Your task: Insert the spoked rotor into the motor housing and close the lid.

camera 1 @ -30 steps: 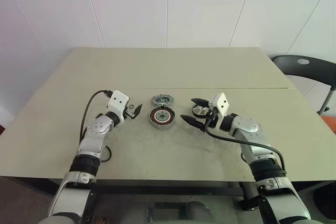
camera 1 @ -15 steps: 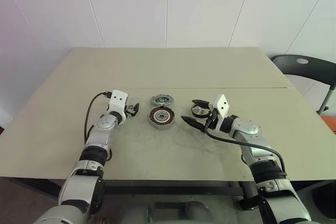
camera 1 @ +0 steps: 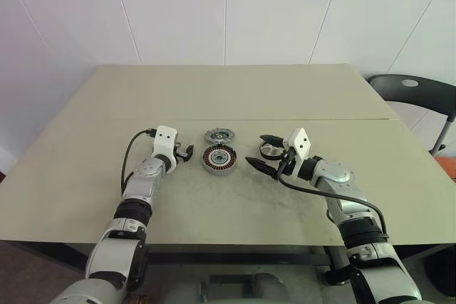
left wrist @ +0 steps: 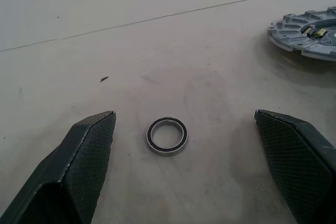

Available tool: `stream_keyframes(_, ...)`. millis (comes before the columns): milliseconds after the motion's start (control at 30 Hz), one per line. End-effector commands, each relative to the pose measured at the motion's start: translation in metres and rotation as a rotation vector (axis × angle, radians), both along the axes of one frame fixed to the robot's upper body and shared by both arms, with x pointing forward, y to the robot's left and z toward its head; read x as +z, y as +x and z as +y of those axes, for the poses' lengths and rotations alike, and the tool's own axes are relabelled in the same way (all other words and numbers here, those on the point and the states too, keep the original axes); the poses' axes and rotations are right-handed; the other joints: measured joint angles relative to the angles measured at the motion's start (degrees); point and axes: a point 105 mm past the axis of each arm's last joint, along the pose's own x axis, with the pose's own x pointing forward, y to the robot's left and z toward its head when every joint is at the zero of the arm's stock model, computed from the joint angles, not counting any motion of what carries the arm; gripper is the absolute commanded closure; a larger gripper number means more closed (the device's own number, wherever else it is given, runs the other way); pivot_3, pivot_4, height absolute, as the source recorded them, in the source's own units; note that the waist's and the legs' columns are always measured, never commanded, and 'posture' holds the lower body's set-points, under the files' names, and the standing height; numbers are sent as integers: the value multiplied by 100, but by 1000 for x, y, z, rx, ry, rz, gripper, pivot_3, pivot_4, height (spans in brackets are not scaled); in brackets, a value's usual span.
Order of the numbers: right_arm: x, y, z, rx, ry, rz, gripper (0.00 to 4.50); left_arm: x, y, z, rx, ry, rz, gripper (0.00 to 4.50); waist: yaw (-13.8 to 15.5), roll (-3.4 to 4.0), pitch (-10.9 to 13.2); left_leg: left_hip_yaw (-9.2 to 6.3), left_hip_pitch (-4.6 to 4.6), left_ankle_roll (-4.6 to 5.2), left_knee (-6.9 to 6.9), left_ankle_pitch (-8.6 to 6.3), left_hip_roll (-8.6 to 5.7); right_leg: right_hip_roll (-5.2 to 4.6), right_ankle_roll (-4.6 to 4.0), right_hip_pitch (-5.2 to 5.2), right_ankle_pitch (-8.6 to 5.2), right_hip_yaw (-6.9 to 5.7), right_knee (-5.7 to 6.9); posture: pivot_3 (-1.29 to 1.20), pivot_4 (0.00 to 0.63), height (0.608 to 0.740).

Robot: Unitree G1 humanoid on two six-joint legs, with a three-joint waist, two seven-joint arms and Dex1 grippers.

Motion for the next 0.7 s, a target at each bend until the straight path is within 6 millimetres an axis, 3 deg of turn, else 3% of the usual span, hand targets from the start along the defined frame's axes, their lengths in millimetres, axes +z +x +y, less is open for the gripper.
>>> stream_keyframes(33, 20, 3, 5, 11, 18, -75, 49, 2, 2, 3, 34, -11, 9, 0, 0, 0, 0, 0, 1, 0, 0, 0, 0, 0, 0, 1, 0, 0, 0, 0, 0, 740)
stream_keyframes(700, 21, 5, 6, 12, 13, -83, 49, -2, 4, 12, 145, -119, 33, 0, -16, 0, -1, 0, 3, 0, 1, 0, 0, 2, 0, 2, 0, 0, 2, 0, 0, 740)
